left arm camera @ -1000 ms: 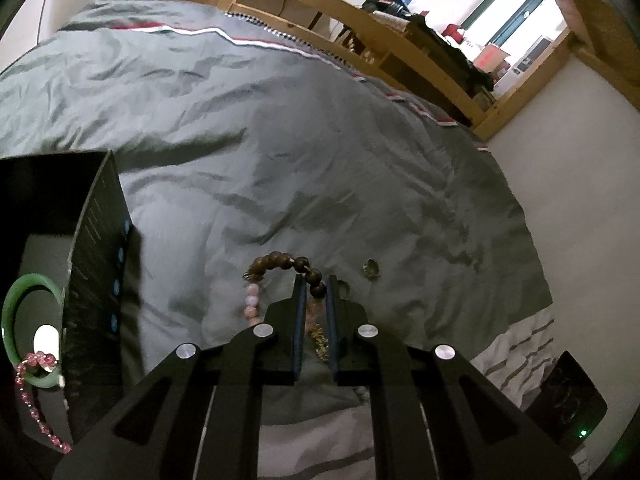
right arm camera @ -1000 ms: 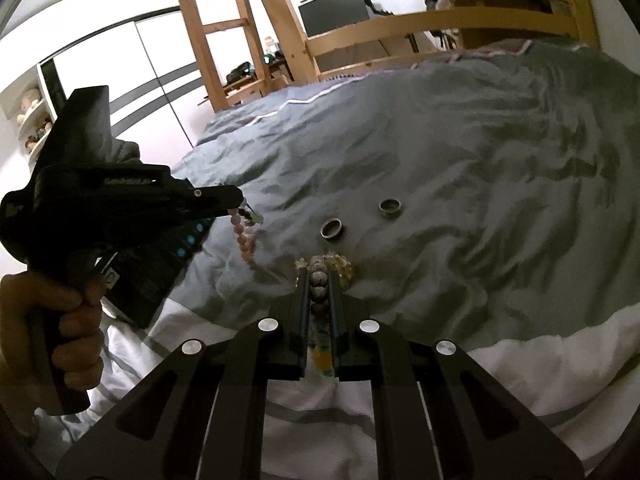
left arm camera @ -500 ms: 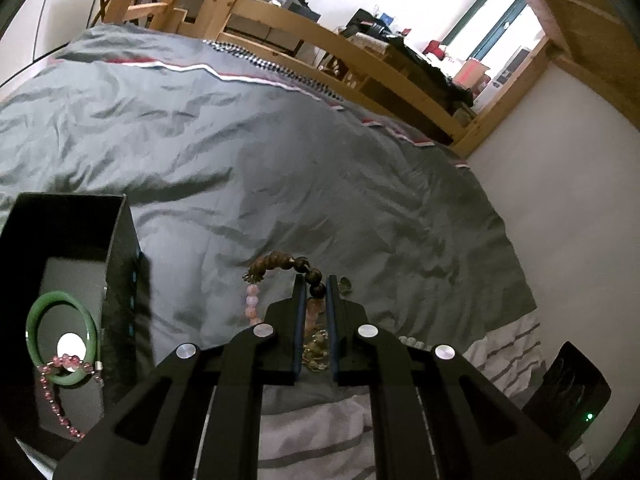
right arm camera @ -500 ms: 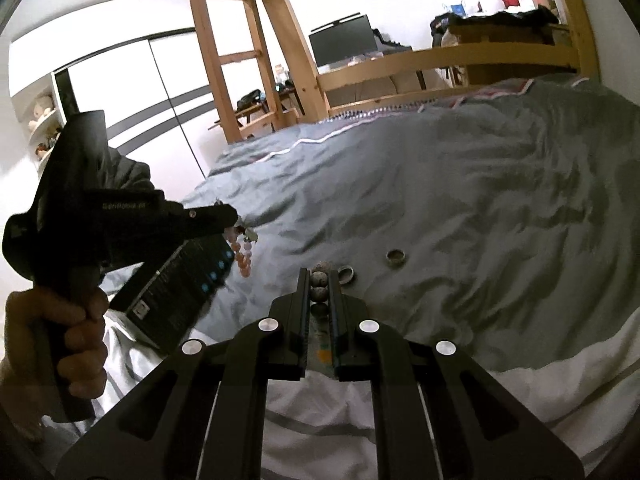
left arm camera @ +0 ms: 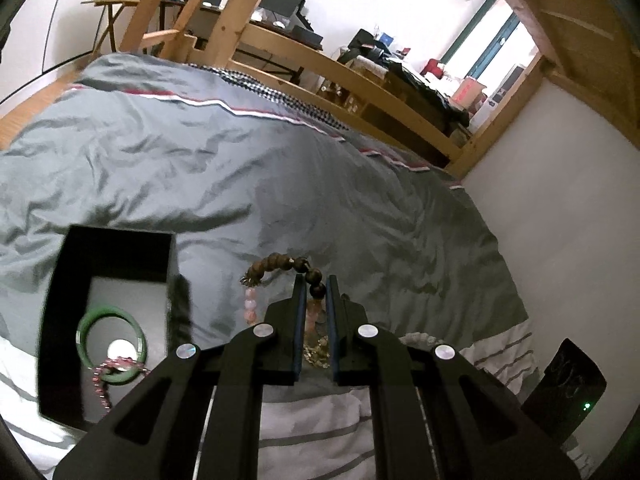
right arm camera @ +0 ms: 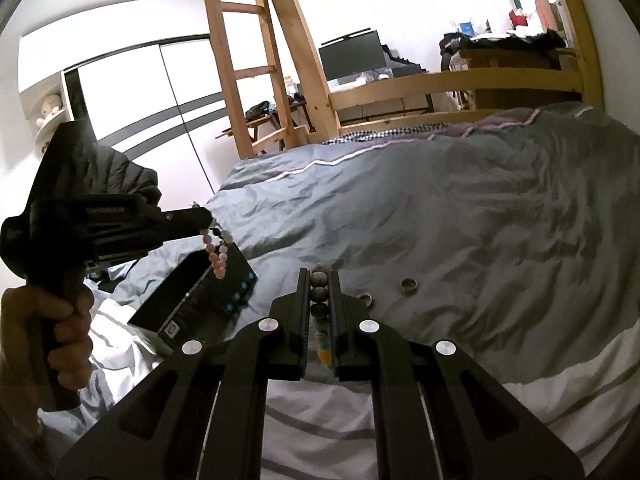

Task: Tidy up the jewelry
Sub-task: 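Carry both bracelets over the black box and open both tools to drop them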

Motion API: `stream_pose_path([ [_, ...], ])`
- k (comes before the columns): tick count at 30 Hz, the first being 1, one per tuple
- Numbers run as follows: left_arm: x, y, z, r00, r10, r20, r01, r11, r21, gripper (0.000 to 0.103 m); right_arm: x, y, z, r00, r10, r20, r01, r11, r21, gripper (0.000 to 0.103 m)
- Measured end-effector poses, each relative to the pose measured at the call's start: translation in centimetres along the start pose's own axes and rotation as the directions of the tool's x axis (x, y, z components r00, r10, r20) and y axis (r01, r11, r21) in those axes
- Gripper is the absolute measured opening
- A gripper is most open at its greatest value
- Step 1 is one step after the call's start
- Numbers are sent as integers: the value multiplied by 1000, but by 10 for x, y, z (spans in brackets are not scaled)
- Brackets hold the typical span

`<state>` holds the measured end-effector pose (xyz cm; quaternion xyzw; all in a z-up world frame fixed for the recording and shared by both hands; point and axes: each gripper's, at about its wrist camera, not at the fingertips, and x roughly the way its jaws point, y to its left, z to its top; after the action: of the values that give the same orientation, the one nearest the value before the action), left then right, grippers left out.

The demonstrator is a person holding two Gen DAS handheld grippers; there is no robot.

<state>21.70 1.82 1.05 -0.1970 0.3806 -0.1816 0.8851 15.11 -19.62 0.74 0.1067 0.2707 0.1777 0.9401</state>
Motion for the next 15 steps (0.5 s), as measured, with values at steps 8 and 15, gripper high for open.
stream_pose_path([
  [8,-30,6,10,1000,-12,22,11,999,30,8,1,26,13,1000,12,5,-12,999,-41,9],
  [15,-44,19,14,999,-15,30,14,1000,20,8,5,51,23,999,39,6,-39,997,-65,9],
])
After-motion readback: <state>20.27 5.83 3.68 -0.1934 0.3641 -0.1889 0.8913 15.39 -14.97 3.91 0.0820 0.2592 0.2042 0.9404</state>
